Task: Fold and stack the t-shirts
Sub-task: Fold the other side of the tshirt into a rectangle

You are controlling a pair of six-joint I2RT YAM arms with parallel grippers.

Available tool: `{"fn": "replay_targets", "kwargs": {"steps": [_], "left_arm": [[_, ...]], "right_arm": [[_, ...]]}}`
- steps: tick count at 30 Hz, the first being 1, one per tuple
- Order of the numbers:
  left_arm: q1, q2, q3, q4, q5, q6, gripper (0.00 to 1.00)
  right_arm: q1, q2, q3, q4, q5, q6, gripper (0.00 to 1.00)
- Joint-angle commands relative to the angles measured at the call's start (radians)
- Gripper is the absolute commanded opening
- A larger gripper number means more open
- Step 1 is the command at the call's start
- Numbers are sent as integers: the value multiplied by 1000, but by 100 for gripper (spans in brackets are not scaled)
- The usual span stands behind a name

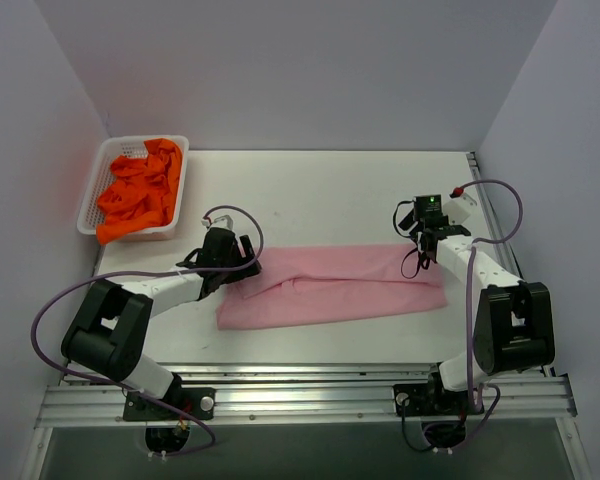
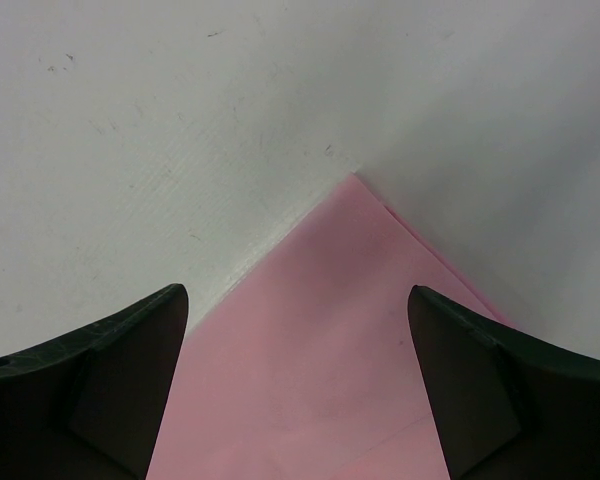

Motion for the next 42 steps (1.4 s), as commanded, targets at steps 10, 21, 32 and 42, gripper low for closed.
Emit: {"fn": "replay_targets", "kwargs": {"steps": [10,21,32,42], "left_arm": [[6,-47,-21,61,54,-5,77],[0,-33,-21,61,65,-11,63],[-3,-32,-13,39,58,-11,5],[-26,-99,-5,-48,-40,-19,2]], "right_arm": [[4,18,33,-2,53,-5,86],[2,27,25,6,56,-7,84],[4,47,20,13,59,-8,82],[4,52,17,13,57,-7,81]]}}
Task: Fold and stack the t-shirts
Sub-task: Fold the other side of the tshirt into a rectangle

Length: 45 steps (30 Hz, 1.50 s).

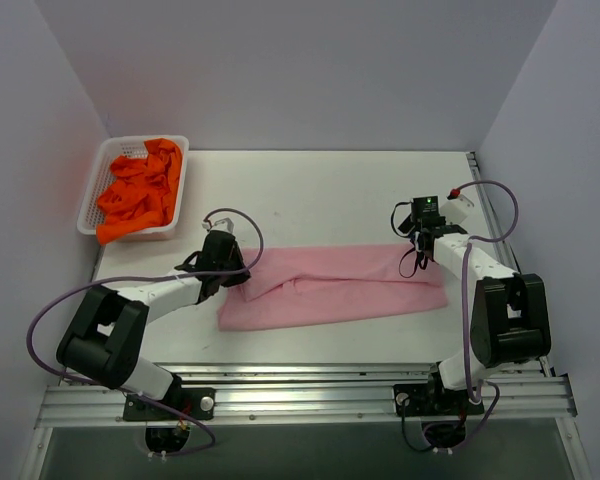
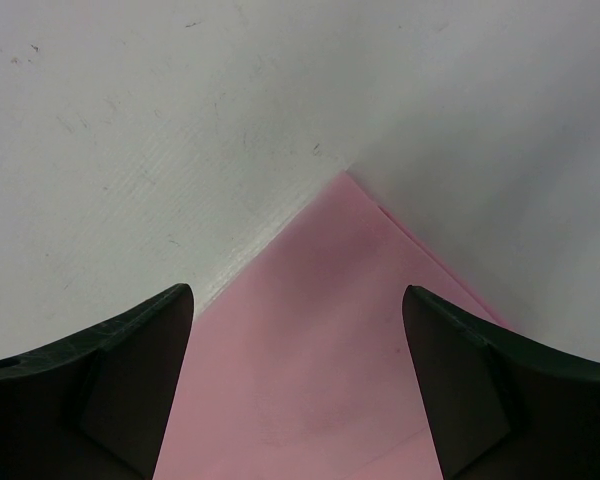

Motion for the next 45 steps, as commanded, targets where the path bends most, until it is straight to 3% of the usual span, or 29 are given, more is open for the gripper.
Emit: {"fn": "replay_targets", "kwargs": {"steps": [1,7,16,27,33,39,43,45], "left_arm": [[-18,-92,18,-71,-72,-10,2],[-56,-178,25,-140,-145,-15,5],[-85,-156,22,-155,-164,-19,6],[-114,-150,24,-183,-204,-39,24],[-124,-146,21,-186,-225,-49,23],[-138,-155,28,-204,-250,-52,15],[-165,-175,45,-249,-302,-53,15],[-179,-182,59,-263,-317,-53,21]], "right_arm": [[4,3,17,-1,40,1,81],[4,5,16,-1,35,1,81],[4,0,11,-1,31,3,81],[2,13,8,8,26,3,81],[4,23,8,15,22,3,81],[4,28,11,16,18,1,81],[4,28,13,16,18,1,81],[4,28,13,16,17,1,81]]}}
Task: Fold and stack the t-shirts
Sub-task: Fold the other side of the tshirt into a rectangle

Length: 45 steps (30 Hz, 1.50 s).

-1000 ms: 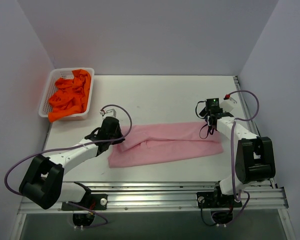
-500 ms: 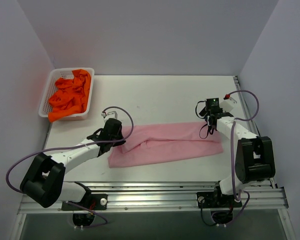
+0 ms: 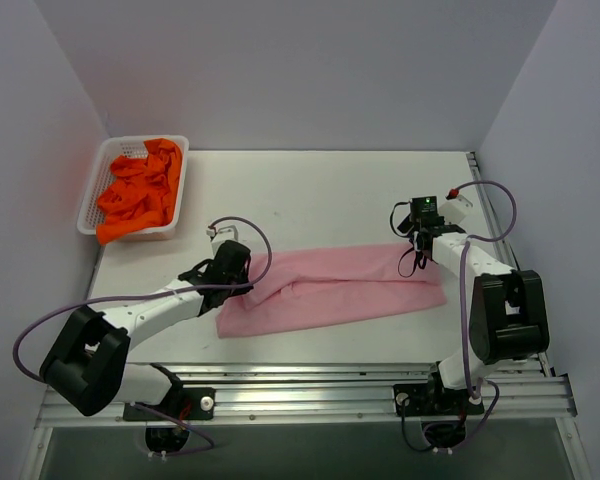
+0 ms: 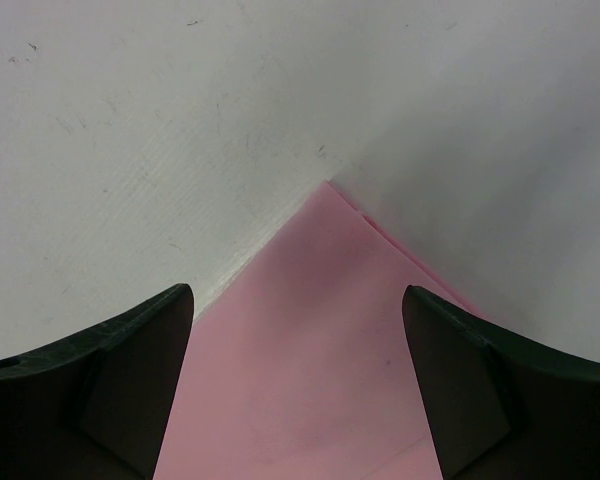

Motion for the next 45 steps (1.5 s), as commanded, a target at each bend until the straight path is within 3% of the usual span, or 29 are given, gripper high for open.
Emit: {"fn": "replay_targets", "kwargs": {"steps": [1,2,4,18,21,22,26,39,45], "left_arm": [[-21,-40,56,-41,-56,-9,23],[-24,-45,56,-41,-56,-10,31],[-31,-48,56,-42,-65,-10,35],[-68,-54,70,-91,-119,-26,30],[-105,-63,98,-166,-177,-58,42],[-138,-75,105,-188,-203,-87,55],[-211,-91,142,-271,-328,-133,74],[-219,-14,119,-253,-357,-202,73],[-212,17,84,-151,-311,-196,64]], "right_arm": [[4,8,13,-5,17,1,81],[5,10,13,-5,17,1,81],[2,10,14,-5,17,2,81],[4,16,16,-5,10,-1,81],[4,12,13,-5,13,-1,81],[2,11,11,-5,13,-1,81],[4,13,10,-5,10,-1,81],[4,16,5,26,4,-4,81],[2,24,2,30,5,-5,81]]}}
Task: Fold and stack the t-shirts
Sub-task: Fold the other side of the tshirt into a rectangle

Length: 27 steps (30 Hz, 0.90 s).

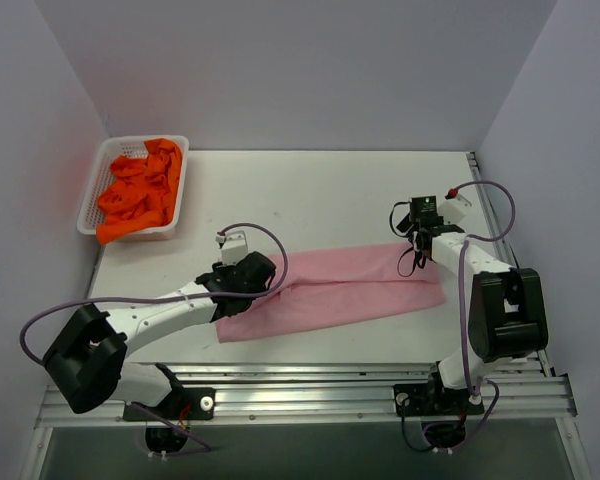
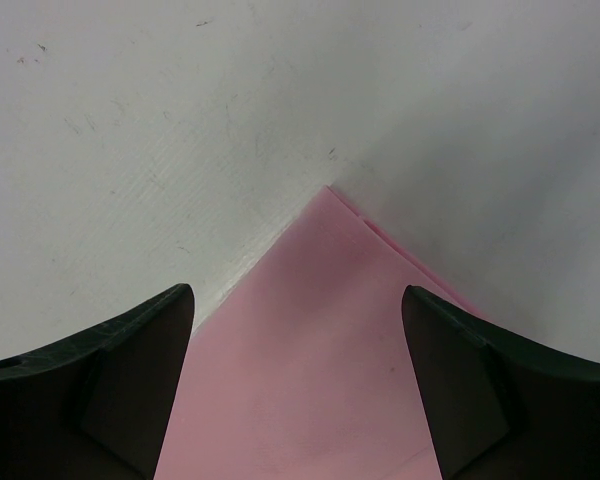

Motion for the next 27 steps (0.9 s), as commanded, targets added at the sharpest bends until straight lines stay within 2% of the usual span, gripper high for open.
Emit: {"fn": "replay_targets", "kwargs": {"steps": [1,14,21,27], "left_arm": [[10,25,-25,100,10,-3,64],[78,74,-83,251,85,40,61],[89,81,-91,280,105,55,61],[95,94,-91,289,119,57,56]], "right_arm": [[2,11,2,8,15,-5,80],[-5,33,6,14,15,-8,80],[-5,46,11,18,15,-8,80],[-5,51,13,17,16,-8,80]]}}
